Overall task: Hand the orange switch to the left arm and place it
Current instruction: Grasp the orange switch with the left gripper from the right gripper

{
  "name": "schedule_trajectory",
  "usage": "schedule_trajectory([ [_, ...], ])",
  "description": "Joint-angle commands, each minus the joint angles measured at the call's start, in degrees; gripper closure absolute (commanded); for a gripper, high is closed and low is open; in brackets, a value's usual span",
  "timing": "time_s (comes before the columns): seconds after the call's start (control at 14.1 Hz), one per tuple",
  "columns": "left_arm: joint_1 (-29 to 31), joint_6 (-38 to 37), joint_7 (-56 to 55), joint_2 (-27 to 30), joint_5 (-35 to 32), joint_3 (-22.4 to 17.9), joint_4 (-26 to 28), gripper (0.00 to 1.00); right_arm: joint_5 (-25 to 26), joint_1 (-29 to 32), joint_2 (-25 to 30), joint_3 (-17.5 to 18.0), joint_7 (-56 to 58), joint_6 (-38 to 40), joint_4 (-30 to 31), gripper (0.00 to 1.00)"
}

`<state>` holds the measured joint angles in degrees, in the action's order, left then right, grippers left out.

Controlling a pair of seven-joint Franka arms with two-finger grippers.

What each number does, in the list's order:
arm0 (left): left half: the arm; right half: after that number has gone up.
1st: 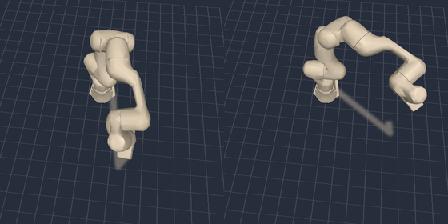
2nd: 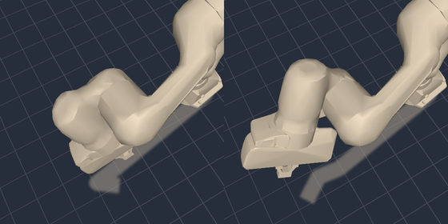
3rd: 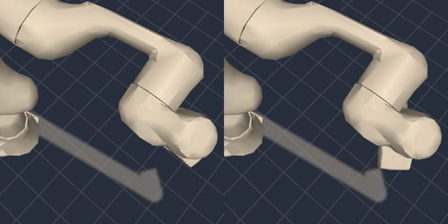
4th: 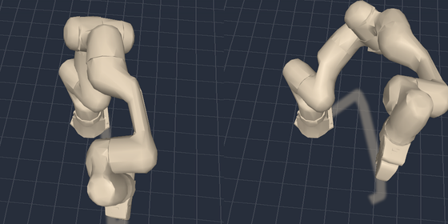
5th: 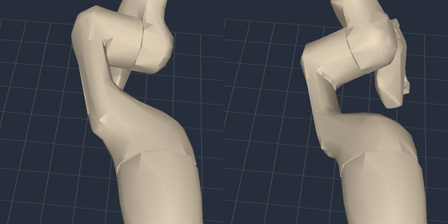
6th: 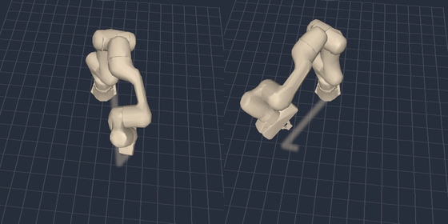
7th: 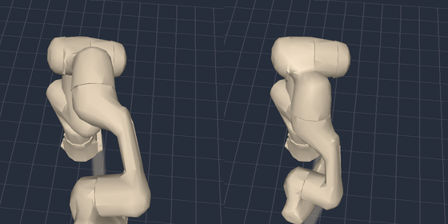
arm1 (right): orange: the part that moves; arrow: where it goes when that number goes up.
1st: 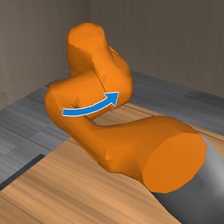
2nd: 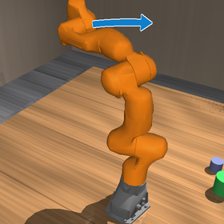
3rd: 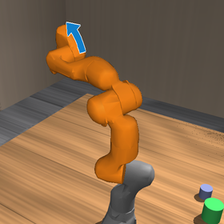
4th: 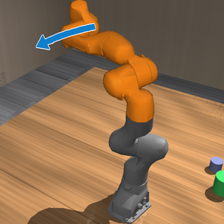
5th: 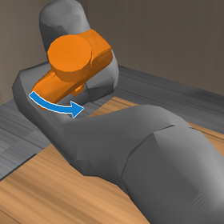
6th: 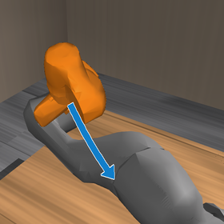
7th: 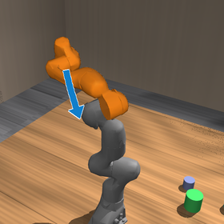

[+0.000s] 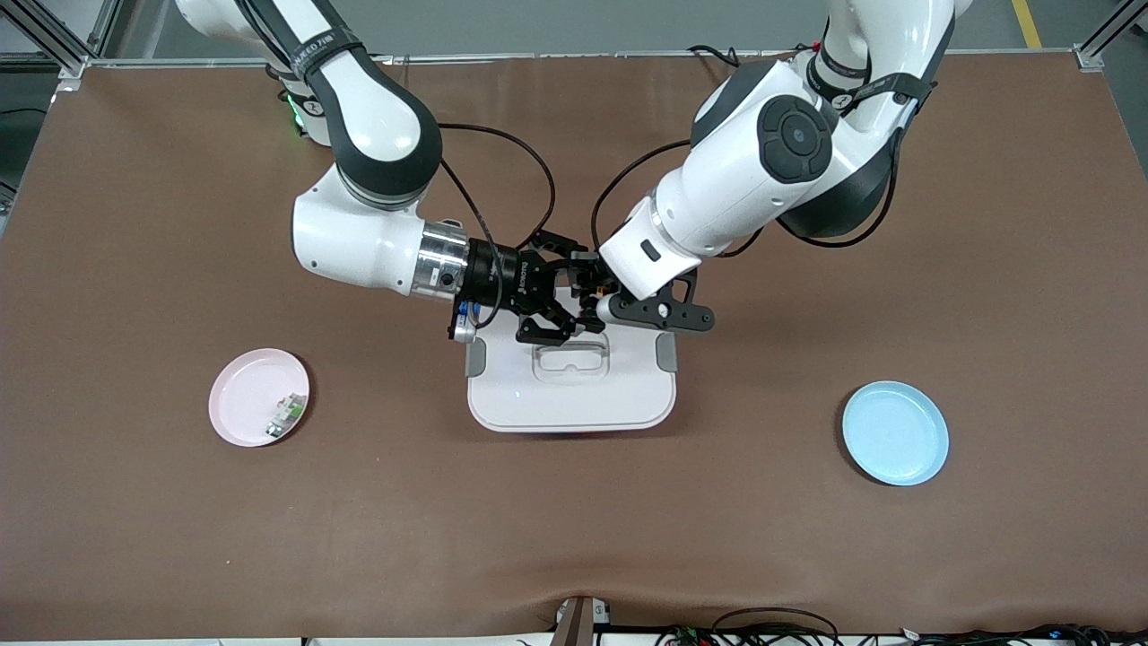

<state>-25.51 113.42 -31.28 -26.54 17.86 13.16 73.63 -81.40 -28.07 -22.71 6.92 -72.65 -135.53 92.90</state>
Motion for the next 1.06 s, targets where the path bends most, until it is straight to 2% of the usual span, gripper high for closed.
schedule_trajectory([
  [0.0,0.9,0.0,-1.7,0.1,0.4,0.0,-0.8,1.0,-0.3,-0.2,0.7,-0.4,-0.1,-0.3,0.2,0.26],
  [0.14,1.0,0.0,-1.9,0.2,0.3,-0.1,-0.8,1.0,-0.3,-0.1,0.7,-0.4,-0.1,-0.2,0.2,0.0],
  [0.64,1.8,-0.6,-1.9,1.1,-0.4,-0.6,-0.7,1.0,0.4,0.6,0.8,-0.8,0.3,0.1,0.1,0.0],
  [0.78,3.4,-0.8,-1.3,1.8,-0.5,-0.7,-0.3,1.0,3.1,2.1,0.8,-0.7,1.7,1.9,0.1,0.0],
  [0.99,6.1,-3.5,-1.2,2.7,-0.6,-0.7,0.3,1.0,10.5,4.5,0.9,-0.8,8.7,9.1,0.1,0.0],
])
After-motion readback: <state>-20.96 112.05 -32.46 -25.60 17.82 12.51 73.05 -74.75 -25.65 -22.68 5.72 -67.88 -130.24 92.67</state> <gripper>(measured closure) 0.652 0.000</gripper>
